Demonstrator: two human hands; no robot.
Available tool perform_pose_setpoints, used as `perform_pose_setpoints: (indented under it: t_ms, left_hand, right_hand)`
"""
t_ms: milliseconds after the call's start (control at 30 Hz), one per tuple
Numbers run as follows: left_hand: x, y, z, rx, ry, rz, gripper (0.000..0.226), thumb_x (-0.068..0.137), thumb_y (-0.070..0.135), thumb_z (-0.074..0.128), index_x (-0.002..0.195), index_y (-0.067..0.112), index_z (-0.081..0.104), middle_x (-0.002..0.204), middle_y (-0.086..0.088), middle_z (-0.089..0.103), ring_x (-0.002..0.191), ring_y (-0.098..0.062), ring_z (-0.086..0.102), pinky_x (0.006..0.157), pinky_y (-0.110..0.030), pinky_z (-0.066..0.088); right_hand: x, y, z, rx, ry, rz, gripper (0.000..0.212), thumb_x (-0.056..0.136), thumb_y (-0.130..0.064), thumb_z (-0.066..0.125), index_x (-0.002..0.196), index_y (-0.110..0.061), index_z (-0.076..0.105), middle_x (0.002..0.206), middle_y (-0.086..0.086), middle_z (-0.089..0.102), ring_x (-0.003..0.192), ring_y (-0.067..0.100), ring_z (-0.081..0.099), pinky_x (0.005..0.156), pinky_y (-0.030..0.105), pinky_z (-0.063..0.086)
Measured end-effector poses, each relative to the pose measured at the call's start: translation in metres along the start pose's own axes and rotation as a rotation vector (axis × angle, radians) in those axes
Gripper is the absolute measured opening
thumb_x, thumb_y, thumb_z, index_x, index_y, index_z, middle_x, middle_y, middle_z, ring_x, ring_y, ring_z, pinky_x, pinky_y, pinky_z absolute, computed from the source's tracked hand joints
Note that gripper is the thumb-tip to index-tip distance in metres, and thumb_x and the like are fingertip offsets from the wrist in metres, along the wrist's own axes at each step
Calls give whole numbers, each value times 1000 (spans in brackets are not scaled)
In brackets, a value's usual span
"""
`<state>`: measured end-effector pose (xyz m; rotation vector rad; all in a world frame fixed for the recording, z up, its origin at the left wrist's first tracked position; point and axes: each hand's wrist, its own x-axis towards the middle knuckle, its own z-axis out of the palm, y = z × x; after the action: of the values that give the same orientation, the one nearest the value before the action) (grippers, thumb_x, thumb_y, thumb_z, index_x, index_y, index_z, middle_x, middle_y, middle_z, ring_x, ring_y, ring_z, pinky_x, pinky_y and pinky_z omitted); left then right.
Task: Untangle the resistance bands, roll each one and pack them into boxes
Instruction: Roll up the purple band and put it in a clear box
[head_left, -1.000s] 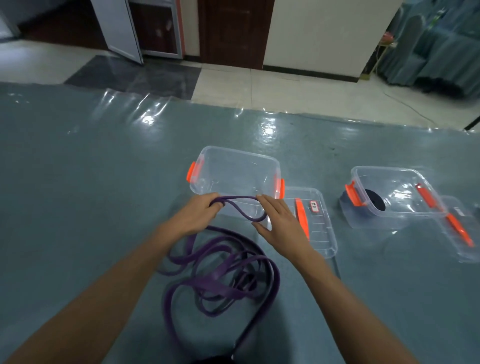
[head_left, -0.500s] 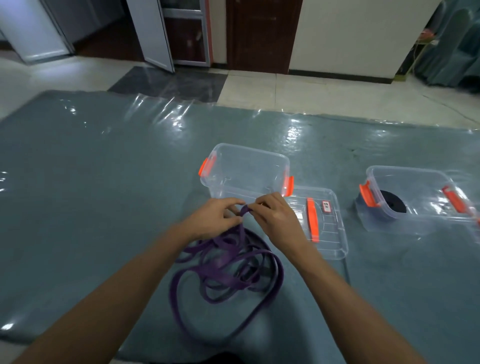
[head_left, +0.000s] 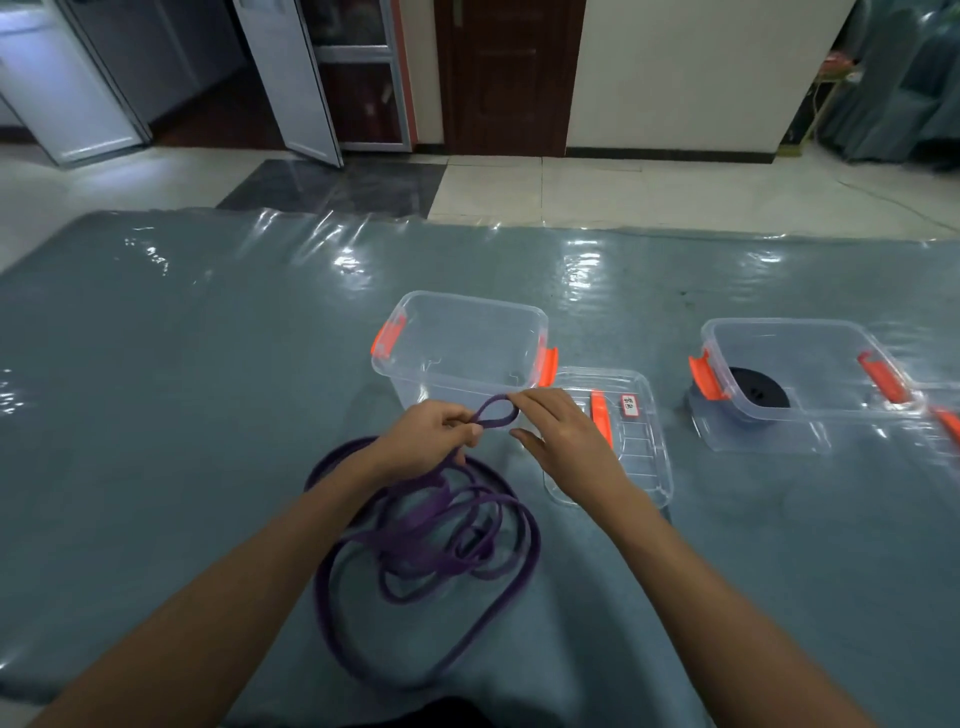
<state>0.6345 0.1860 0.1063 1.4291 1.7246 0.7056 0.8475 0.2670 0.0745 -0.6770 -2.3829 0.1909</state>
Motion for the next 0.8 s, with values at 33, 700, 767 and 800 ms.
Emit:
perform_pose_setpoints:
  t_ms: [33, 700, 767, 800]
  left_hand:
    - [0, 2, 0, 24, -5, -11, 16, 98, 27, 60, 89, 19, 70, 74, -2, 72, 70, -15, 71, 78, -32, 57]
    - [3, 17, 29, -114, 343, 8, 22, 89, 30, 75, 110, 23, 75, 95, 12, 76, 89, -1, 71, 84, -19, 55]
    - [-1, 20, 32, -171, 379, 29, 26, 86, 25, 78, 112, 21, 75, 98, 12, 76, 91, 0, 71, 85, -17, 55]
    - [-2, 21, 32, -215, 398, 35, 26, 85, 22, 79, 111, 20, 75, 97, 12, 77, 91, -1, 72, 85, -18, 56]
  right_hand:
    - [0, 0, -1, -6, -15, -5, 48, 84, -13, 78, 129, -6, 61, 117, 8, 64, 108, 25, 57, 88, 35, 54]
    - [21, -12, 9, 154, 206, 447, 10, 87, -22, 73, 88, -12, 75, 83, -1, 69, 82, 16, 60, 72, 29, 50]
    - [22, -21, 7, 244, 302, 534, 7, 86, -22, 76, 85, -15, 75, 82, -6, 70, 85, 12, 58, 76, 23, 46]
    - [24, -27, 6, 309, 343, 584, 5, 85, -21, 77, 85, -16, 76, 82, -9, 70, 86, 10, 58, 78, 21, 45]
